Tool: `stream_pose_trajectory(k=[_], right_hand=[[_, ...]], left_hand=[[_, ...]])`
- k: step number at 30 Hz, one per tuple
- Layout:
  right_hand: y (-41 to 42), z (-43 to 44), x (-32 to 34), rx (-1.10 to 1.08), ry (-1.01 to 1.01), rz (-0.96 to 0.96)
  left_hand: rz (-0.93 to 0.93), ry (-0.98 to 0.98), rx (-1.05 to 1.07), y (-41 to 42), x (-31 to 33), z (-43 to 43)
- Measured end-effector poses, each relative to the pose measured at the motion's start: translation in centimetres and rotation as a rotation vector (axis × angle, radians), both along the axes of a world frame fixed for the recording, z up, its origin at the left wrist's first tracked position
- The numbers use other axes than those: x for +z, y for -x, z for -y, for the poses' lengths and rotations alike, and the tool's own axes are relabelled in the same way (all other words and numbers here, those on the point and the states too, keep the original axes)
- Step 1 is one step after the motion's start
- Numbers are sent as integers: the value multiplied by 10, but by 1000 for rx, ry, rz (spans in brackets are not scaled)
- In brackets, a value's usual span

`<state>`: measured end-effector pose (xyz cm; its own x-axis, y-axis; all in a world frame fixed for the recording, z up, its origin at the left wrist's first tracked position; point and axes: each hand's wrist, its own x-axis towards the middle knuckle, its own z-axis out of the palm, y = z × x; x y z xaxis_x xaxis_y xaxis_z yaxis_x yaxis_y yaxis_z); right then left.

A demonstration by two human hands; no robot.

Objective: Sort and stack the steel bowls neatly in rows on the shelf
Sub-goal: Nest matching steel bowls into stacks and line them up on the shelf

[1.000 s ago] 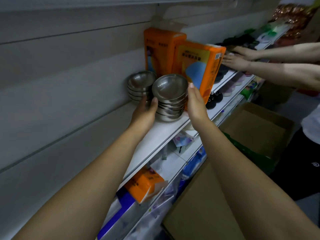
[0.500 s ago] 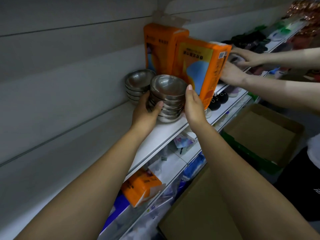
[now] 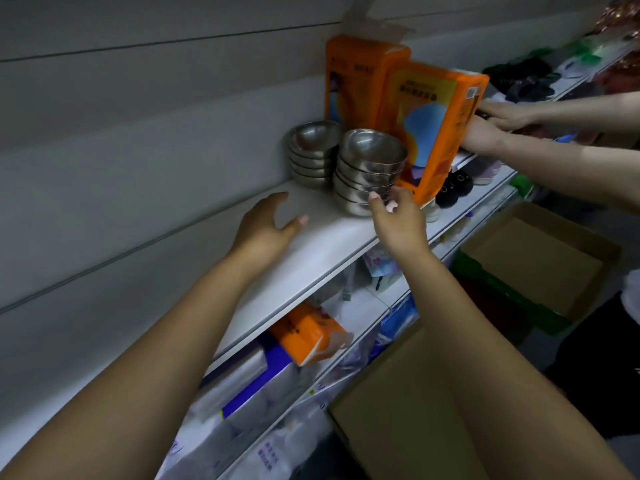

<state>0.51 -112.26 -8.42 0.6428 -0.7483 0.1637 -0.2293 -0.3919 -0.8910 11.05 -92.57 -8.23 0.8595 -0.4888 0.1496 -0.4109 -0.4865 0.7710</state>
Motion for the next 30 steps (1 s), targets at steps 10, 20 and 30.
stream_pose_trajectory(k=[10, 20, 30], right_hand=[[35, -168, 14, 235, 5, -40], [32, -370, 10, 654, 17, 8], [26, -542, 19, 1171, 115, -38]], left_hand=[[146, -250, 121, 61, 7, -202], [188, -90, 597, 156, 14, -407], [249, -2, 1094, 245, 12, -539]])
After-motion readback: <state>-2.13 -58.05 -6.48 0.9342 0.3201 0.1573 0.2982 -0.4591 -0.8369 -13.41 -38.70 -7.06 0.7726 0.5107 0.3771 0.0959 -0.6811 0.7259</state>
